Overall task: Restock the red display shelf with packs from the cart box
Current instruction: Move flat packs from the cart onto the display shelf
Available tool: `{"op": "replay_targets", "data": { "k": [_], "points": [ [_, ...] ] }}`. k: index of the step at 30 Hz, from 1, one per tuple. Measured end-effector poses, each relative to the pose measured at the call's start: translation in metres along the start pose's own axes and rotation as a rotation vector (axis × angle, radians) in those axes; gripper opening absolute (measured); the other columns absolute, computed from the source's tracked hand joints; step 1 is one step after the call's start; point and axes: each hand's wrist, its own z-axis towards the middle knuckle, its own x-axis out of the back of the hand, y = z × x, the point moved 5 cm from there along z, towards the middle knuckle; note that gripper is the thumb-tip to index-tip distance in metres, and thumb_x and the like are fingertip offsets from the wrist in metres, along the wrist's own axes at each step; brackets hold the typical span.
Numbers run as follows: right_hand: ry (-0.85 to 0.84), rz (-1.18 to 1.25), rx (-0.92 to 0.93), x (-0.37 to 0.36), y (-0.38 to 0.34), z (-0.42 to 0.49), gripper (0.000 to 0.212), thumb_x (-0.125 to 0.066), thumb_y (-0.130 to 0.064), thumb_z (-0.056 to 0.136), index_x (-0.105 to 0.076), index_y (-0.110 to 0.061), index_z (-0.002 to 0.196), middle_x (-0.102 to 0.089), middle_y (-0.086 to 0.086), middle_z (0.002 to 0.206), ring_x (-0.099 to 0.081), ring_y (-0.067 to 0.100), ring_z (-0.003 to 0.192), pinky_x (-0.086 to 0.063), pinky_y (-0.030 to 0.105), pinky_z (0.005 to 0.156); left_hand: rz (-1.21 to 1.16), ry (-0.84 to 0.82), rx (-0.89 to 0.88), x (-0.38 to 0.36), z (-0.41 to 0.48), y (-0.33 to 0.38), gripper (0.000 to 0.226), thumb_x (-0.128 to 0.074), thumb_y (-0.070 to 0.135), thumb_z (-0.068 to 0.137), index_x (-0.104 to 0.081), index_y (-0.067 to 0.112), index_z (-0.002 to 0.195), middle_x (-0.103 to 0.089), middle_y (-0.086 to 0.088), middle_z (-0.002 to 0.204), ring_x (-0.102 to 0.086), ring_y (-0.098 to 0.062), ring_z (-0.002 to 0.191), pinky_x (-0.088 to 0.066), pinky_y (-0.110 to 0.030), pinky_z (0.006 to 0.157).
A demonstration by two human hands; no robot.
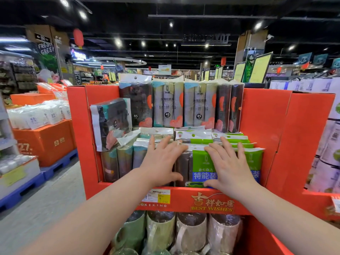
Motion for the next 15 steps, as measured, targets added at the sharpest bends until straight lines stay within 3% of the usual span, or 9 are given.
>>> {"op": "replay_targets", "data": {
  "k": [3,7,9,11,15],
  "points": [
    [0.002,0.009,-0.015,-0.005,0.002,0.002,0.115,-0.082,-0.069,0.015,-0.062,-0.013,0.113,-0.068,0.005,0.113,-0.047,0.033,0.123,-0.042,0.067,0.087,0.018,0.013,0.038,-0.003,0.003,0.003,0.089,-0.062,0.059,0.080,-0.012,0.037,0.150,-0.017,0.006,0.157,-0.005,-0.020,0.147,0.007,-0.061,0.113],
    [-0.028,0.033,-0.057,0.004,-0.003,0.008,0.115,-0.085,-0.066,0.017,-0.065,-0.010,0.116,-0.065,0.008,0.119,-0.052,0.038,0.124,-0.040,0.067,0.090,0.031,0.033,0.079,-0.004,0.007,0.003,0.087,-0.063,0.058,0.079,-0.016,0.034,0.149,-0.019,0.006,0.155,-0.011,-0.019,0.145,0.006,-0.061,0.113],
    [-0.121,0.028,-0.059,0.009,-0.007,0.006,0.113,-0.081,-0.065,0.048,-0.041,-0.013,0.141,-0.041,0.007,0.146,-0.023,0.036,0.144,-0.020,0.065,0.108,0.028,0.030,0.108,-0.004,0.007,0.006,0.087,-0.063,0.056,0.080,-0.015,0.033,0.149,-0.017,0.005,0.156,-0.008,-0.022,0.146,0.007,-0.062,0.112],
    [-0.157,0.062,-0.066,0.011,-0.009,0.002,0.106,-0.068,-0.062,0.071,-0.013,-0.018,0.151,-0.011,0.003,0.159,0.007,0.031,0.148,-0.002,0.060,0.114,0.029,0.021,0.162,-0.003,0.003,0.011,0.088,-0.063,0.053,0.081,-0.013,0.031,0.150,-0.012,0.001,0.159,0.000,-0.027,0.147,0.007,-0.062,0.112],
    [-0.176,0.062,-0.075,0.021,-0.007,-0.006,0.101,-0.058,-0.060,0.081,0.000,-0.020,0.152,0.008,0.006,0.161,0.015,0.032,0.146,0.000,0.058,0.115,0.042,0.056,0.268,0.002,-0.015,0.027,0.090,-0.059,0.046,0.085,-0.002,0.026,0.152,0.007,-0.005,0.161,0.011,-0.034,0.147,0.000,-0.058,0.115]
  ]
}}
